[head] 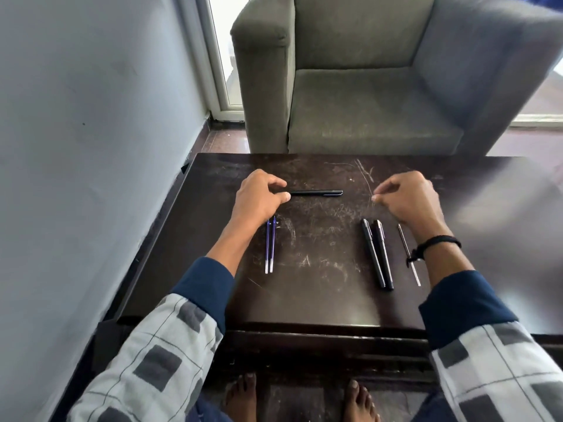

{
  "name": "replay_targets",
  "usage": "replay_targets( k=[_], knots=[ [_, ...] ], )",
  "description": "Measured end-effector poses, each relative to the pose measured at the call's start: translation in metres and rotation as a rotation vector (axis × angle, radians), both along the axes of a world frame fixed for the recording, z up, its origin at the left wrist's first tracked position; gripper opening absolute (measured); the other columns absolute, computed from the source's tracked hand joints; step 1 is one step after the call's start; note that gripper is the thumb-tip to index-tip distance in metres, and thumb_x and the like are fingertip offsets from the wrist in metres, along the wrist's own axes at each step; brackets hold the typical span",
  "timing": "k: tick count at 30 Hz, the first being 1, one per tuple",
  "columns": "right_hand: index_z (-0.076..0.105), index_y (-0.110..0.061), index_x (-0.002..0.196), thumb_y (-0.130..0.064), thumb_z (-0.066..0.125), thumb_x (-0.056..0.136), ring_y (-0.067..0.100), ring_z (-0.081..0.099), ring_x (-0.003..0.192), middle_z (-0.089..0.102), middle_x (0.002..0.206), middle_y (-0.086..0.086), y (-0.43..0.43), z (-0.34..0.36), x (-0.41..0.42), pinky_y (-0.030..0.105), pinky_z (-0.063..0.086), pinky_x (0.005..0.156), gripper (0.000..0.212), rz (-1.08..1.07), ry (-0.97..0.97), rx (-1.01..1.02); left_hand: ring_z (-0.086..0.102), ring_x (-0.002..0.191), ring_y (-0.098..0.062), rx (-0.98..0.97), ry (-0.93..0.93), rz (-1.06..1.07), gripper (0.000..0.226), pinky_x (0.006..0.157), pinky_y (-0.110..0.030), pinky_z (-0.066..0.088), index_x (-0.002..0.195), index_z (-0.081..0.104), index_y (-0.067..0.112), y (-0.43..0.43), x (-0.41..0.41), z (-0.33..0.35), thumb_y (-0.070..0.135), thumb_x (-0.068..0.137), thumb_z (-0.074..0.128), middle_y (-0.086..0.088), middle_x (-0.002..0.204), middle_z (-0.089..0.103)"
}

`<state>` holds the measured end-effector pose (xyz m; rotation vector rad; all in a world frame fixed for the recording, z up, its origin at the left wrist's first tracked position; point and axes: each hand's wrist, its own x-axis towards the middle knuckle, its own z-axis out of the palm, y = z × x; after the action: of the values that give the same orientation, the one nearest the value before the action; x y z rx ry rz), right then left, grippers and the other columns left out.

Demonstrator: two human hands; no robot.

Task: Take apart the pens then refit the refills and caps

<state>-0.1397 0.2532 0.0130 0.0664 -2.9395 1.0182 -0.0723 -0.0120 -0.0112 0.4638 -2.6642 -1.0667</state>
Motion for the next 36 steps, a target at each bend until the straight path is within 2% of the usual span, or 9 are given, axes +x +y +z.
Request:
replay_targets(
  k=[4,10,16,19,23,25,28,31,36],
  knots=[
    [0.073,-0.028,0.073,-0.022,0.081,0.076,0.027,0.070,0.087,0.076,0.086,0.001,-0.001,-0.007,0.037,0.028,0.050,0.074,0.010,0.079,-0.058,0.194,0.068,0.101,-0.016,0.056,-0.043,-0.009,0.022,0.099,-0.042,0.054,0.106,0.079,0.025,0.010,0.029,-0.005,0.026,0.084,0.083,0.006,0.104,0.070],
    [0.070,-0.024,0.095,-0.017,0.074,0.082,0.034,0.067,0.096,0.070,0.101,0.007,-0.012,-0.021,0.064,0.031,0.046,0.071,0.016,0.135,-0.027,0.437,0.066,0.100,-0.014,0.080,-0.086,-0.017,0.021,0.095,-0.034,0.052,0.106,0.080,0.022,0.019,0.058,-0.006,0.026,0.085,0.082,0.008,0.097,0.069],
    [0.066,-0.015,0.098,-0.009,0.066,0.081,0.038,0.066,0.091,0.070,0.099,0.012,-0.020,-0.022,0.069,0.038,0.055,0.075,0.018,0.153,-0.018,0.459,0.064,0.096,-0.010,0.065,-0.109,-0.107,0.021,0.084,-0.024,0.044,0.106,0.080,0.021,0.029,0.059,-0.006,0.028,0.086,0.080,0.007,0.098,0.069],
    [0.062,-0.012,0.097,-0.005,0.059,0.078,0.041,0.065,0.087,0.068,0.095,0.015,-0.026,-0.021,0.071,0.040,0.054,0.074,0.021,0.158,-0.026,0.412,0.065,0.099,-0.012,0.033,-0.087,-0.151,0.017,0.087,-0.029,0.047,0.102,0.081,0.025,0.038,0.052,0.000,0.033,0.088,0.078,0.007,0.104,0.072],
    [0.059,-0.021,0.097,-0.017,0.068,0.075,0.031,0.063,0.083,0.068,0.090,0.005,-0.031,-0.020,0.069,0.035,0.048,0.071,0.024,0.061,-0.148,0.176,0.071,0.096,-0.016,0.103,-0.127,-0.201,0.019,0.090,-0.035,0.055,0.101,0.081,0.029,0.051,0.048,-0.001,0.042,0.094,0.069,0.005,0.100,0.078],
    [0.061,-0.021,0.102,-0.017,0.076,0.073,0.022,0.067,0.071,0.070,0.079,0.002,-0.037,-0.018,0.067,0.033,0.053,0.066,0.032,0.001,-0.273,-0.130,0.073,0.087,-0.016,0.178,-0.164,-0.190,0.024,0.089,-0.040,0.058,0.096,0.080,0.028,0.054,0.048,-0.008,0.046,0.095,0.065,0.005,0.094,0.079],
    [0.056,-0.010,0.122,-0.001,0.073,0.078,0.019,0.059,0.054,0.066,0.067,0.009,-0.042,-0.012,0.070,0.027,0.052,0.049,0.048,-0.039,-0.432,-0.645,0.069,0.076,-0.011,0.349,-0.217,-0.240,0.031,0.087,-0.041,0.059,0.103,0.078,0.019,0.055,0.051,-0.005,0.044,0.100,0.060,-0.001,0.094,0.078],
    [0.055,-0.011,0.128,-0.001,0.069,0.082,0.015,0.060,0.048,0.065,0.066,0.009,-0.040,-0.005,0.072,0.027,0.055,0.052,0.049,-0.061,-0.417,-0.804,0.070,0.078,-0.011,0.440,-0.264,-0.357,0.035,0.076,-0.029,0.056,0.117,0.074,0.019,0.055,0.053,0.011,0.045,0.094,0.068,-0.005,0.099,0.076],
    [0.053,-0.011,0.123,0.001,0.073,0.085,0.015,0.065,0.051,0.070,0.071,0.010,-0.041,-0.002,0.073,0.026,0.057,0.054,0.045,-0.068,-0.347,-0.902,0.064,0.071,-0.006,0.392,-0.191,-0.351,0.035,0.072,-0.025,0.054,0.113,0.077,0.019,0.054,0.052,0.008,0.033,0.082,0.085,0.009,0.075,0.069]
  ],
)
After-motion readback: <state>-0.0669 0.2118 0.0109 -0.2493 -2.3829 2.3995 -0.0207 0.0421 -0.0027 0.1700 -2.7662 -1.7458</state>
